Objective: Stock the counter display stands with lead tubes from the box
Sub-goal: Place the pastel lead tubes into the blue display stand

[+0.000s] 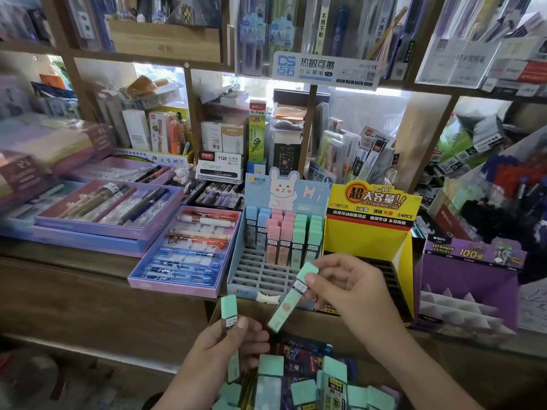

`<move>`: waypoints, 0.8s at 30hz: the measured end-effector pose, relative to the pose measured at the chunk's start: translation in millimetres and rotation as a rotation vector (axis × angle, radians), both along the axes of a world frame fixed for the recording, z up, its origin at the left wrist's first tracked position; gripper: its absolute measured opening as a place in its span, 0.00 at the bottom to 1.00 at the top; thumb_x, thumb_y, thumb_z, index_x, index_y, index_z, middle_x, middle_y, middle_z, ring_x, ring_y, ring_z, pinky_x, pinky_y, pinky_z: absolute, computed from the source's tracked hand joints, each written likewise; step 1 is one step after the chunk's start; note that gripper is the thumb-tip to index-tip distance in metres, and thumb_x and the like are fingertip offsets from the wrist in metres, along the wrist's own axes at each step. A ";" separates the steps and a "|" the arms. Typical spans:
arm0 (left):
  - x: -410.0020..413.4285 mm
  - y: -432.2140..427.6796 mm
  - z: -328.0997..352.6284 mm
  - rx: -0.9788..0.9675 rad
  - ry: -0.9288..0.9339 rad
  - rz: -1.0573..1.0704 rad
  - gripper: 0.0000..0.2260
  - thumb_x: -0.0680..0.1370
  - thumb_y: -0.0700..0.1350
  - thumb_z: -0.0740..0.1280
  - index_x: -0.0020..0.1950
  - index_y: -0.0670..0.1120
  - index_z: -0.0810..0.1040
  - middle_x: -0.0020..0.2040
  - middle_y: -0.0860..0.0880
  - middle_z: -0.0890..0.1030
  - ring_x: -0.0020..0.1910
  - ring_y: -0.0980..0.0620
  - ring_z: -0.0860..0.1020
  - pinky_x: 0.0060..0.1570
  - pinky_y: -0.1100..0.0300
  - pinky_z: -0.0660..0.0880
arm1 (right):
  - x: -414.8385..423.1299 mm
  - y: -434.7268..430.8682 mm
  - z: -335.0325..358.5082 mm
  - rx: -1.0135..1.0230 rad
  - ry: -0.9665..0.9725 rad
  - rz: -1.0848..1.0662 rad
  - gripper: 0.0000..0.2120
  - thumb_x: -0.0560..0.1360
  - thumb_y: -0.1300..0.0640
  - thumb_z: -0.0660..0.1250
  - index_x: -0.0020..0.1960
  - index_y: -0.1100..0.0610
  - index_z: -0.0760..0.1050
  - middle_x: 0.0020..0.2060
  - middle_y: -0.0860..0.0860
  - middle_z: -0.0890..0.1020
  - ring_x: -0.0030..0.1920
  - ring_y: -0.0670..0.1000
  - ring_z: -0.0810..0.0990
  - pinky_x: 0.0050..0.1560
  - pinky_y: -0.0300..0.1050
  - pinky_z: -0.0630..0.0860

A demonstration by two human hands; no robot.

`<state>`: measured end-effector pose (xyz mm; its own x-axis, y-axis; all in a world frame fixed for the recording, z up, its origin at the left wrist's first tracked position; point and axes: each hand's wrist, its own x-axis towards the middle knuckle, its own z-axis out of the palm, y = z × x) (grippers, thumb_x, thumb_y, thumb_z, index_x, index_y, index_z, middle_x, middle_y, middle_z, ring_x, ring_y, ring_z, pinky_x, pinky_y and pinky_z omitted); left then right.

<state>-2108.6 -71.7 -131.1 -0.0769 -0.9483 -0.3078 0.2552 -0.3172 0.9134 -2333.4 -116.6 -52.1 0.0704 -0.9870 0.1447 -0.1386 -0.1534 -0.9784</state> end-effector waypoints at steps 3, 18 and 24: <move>0.6 0.6 3.3 -0.002 -0.007 0.004 0.13 0.83 0.43 0.63 0.54 0.34 0.81 0.45 0.34 0.86 0.37 0.42 0.83 0.31 0.57 0.76 | -8.8 -8.3 7.4 -0.056 -0.005 -0.031 0.06 0.75 0.63 0.76 0.50 0.57 0.82 0.38 0.55 0.87 0.35 0.53 0.86 0.36 0.39 0.82; 5.3 -2.4 3.3 0.001 0.022 -0.005 0.18 0.75 0.49 0.68 0.54 0.35 0.78 0.41 0.36 0.83 0.32 0.45 0.78 0.27 0.58 0.69 | -24.1 -44.6 16.7 -0.180 0.127 -0.108 0.06 0.76 0.64 0.74 0.51 0.57 0.81 0.40 0.55 0.85 0.40 0.52 0.86 0.42 0.41 0.84; 7.1 -3.2 0.8 0.006 -0.015 -0.029 0.12 0.82 0.44 0.65 0.56 0.34 0.78 0.42 0.37 0.84 0.33 0.45 0.79 0.27 0.58 0.70 | -23.0 -48.2 11.2 -0.195 0.175 -0.084 0.06 0.77 0.64 0.73 0.51 0.55 0.81 0.40 0.51 0.85 0.41 0.50 0.86 0.42 0.40 0.83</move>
